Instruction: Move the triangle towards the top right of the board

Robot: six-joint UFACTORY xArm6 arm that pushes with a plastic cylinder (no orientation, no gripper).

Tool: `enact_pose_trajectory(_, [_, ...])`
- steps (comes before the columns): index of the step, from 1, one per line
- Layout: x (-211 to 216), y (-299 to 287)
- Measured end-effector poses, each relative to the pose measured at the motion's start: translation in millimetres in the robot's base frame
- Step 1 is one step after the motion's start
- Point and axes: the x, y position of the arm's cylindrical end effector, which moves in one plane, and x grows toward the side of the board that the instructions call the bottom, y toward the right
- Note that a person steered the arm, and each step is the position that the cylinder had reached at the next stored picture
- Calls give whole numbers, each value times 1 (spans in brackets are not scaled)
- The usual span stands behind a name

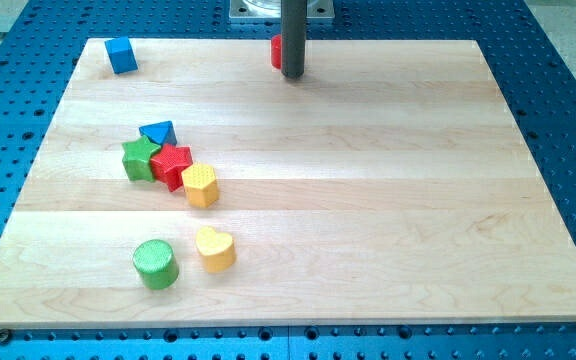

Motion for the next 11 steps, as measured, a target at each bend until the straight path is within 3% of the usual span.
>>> enact_pose_trajectory(1, [13,-40])
enact_pose_trajectory(3, [65,-229])
enact_pose_trajectory(4, [83,-263])
enact_pose_trajectory(6, [160,-221])
enact_pose_trajectory(8, [200,-209])
enact_pose_trajectory(10, [176,-200])
enact_pose_trajectory(11, [146,-137])
